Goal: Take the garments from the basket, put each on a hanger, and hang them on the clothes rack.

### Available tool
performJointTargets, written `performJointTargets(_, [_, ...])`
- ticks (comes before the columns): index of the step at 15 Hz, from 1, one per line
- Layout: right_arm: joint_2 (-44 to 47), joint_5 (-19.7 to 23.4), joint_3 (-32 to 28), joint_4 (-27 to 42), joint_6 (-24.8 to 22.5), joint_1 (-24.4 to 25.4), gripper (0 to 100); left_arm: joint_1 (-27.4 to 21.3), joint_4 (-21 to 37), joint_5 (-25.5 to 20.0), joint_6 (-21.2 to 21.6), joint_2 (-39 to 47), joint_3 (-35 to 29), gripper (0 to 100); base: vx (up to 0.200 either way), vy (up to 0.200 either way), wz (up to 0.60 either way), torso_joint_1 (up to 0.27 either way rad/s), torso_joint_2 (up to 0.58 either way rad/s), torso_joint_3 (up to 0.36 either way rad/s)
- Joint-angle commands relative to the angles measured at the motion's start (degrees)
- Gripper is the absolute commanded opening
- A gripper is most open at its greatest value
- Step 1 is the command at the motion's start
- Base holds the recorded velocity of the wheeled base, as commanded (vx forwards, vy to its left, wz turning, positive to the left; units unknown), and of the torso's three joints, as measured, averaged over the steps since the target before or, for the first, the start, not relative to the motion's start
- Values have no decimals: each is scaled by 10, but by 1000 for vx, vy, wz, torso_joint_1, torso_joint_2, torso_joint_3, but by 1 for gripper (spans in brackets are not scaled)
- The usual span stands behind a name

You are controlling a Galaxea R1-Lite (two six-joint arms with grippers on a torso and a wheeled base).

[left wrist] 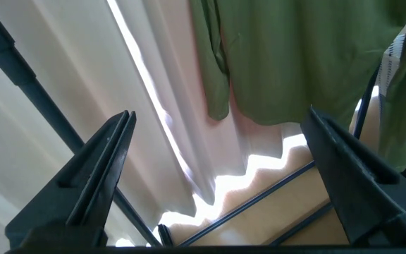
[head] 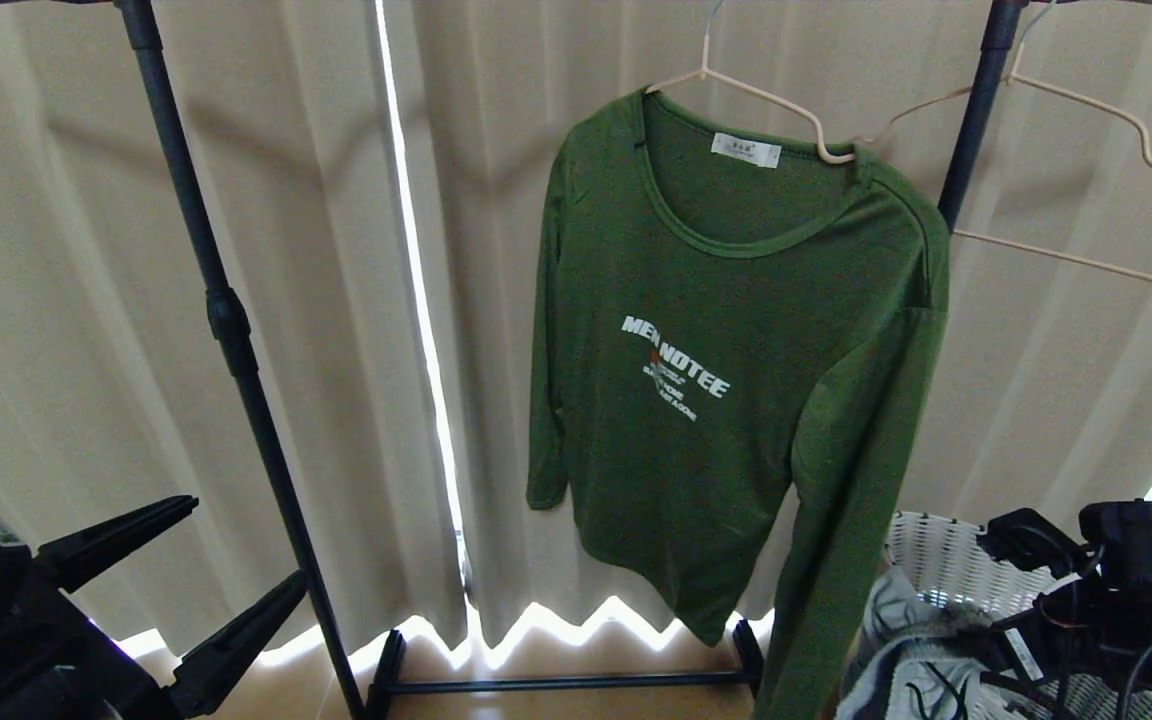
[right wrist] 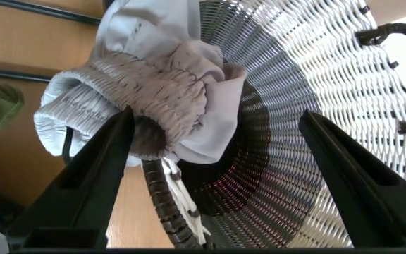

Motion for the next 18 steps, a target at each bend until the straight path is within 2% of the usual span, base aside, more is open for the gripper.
performJointTargets(1, [-23, 0, 9, 1, 0, 1, 100, 0, 0, 0, 0, 1, 0, 100, 0, 0, 0, 0, 0, 0])
performJointTargets(7, [-34, 1, 28, 0, 1, 0, 100, 0, 0, 0, 0, 0, 0, 100, 0, 0, 0, 0, 0, 0])
performJointTargets(10, [9, -3, 13, -4, 0, -1, 100, 0, 0, 0, 0, -5, 0, 100, 0, 0, 0, 0, 0, 0])
performJointTargets(16, [87, -18, 8, -82, -2, -12, 100, 0, 0, 0, 0, -6, 0, 100, 0, 0, 0, 0, 0, 0])
performJointTargets(17, [87, -17, 8, -90, -2, -12, 0, 0, 0, 0, 0, -6, 0, 100, 0, 0, 0, 0, 0, 0])
performJointTargets(18, [87, -17, 9, -93, -2, -12, 0, 0, 0, 0, 0, -6, 0, 100, 0, 0, 0, 0, 0, 0])
